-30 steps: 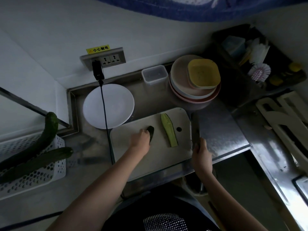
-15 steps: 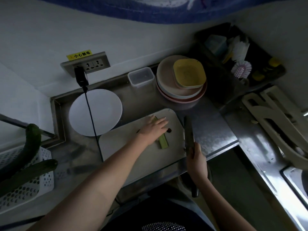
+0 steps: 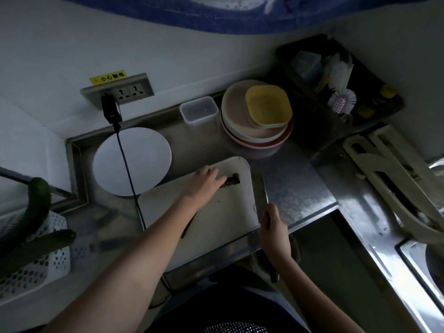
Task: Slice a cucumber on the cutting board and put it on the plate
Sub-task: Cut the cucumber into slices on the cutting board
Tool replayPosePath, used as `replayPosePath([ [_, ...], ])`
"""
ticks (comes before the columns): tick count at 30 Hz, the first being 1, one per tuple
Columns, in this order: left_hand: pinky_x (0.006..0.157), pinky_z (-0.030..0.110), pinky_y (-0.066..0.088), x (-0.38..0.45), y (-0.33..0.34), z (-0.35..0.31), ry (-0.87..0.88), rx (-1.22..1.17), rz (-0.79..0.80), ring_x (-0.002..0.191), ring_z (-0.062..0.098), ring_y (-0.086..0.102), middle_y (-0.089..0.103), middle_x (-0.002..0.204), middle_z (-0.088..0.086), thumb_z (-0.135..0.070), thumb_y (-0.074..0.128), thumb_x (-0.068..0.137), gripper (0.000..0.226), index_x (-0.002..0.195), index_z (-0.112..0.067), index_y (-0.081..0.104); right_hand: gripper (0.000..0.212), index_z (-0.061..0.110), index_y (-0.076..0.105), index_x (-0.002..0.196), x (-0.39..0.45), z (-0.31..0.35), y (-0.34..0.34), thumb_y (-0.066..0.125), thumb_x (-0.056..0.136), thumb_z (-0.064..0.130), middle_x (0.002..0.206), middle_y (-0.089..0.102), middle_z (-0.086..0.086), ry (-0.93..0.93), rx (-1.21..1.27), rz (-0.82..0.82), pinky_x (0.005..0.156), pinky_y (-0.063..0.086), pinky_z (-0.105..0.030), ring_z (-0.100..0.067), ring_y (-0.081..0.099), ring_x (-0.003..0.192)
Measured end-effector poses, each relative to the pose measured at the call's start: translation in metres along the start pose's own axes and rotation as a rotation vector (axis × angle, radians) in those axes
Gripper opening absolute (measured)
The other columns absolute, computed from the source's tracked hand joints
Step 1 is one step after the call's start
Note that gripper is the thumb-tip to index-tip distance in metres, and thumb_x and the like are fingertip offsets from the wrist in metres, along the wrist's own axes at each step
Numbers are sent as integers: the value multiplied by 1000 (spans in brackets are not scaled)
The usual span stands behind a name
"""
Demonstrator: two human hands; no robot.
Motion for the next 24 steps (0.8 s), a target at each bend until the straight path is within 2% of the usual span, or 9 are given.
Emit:
replayPosePath([
  [2,73,32,43,-10,-3,18,-91,-26,-50,116,33,37,37,131,15,0,50,87,63,143,-15,28,30,25,38,129,0,3,6,38,99,20,76,60,1,-12,-26,18,47,48,-37,-17,59,59],
  [5,59,31,43,-32,-3,51,-256,-79,-129,100,31,49,53,114,15,-11,60,87,56,137,-13,36,32,29,36,133,-2,13,15,37,101,25,78,60,1,-60,-68,50,51,51,-39,-19,60,61],
  [7,64,33,44,-45,11,66,-323,-156,-90,100,30,53,57,113,14,-20,55,92,50,137,-11,34,32,29,39,133,-4,24,19,36,101,26,79,60,1,-116,-113,54,55,51,-39,-21,61,66],
  [9,73,34,48,-61,21,82,-409,-268,-129,103,28,55,56,117,14,-33,57,91,54,134,-7,36,32,31,41,132,-6,34,25,35,101,28,85,64,0,-178,-141,54,57,53,-39,-21,63,70],
  [12,71,34,48,-80,37,92,-473,-399,-174,97,30,58,58,111,18,-51,63,81,68,123,1,48,30,32,41,130,-4,40,33,36,101,29,93,65,0,-208,-135,68,60,53,-40,-20,63,74],
  [15,74,36,48,-89,49,95,-502,-428,-197,97,33,59,60,106,21,-47,60,86,60,115,4,54,29,31,41,129,-1,37,38,37,100,29,96,65,0,-192,-120,75,62,53,-41,-21,63,77],
  [20,82,32,43,-89,60,87,-515,-272,-66,112,29,45,46,123,17,-41,42,97,45,125,-5,45,25,33,42,123,-4,29,38,38,100,26,90,64,1,-168,-111,72,58,54,-41,-21,63,72],
  [24,88,41,41,-88,67,81,-500,-272,-62,111,38,44,46,122,26,-36,48,96,48,127,1,46,27,32,42,124,-7,21,37,40,99,25,88,63,5,-146,-110,67,58,56,-45,-17,63,68],
])
Point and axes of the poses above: each hand's wrist, its own x-axis towards the middle knuckle, its own y-axis out of the palm, z = x × y, the point moved 10 cm from there along x, towards the middle knuckle
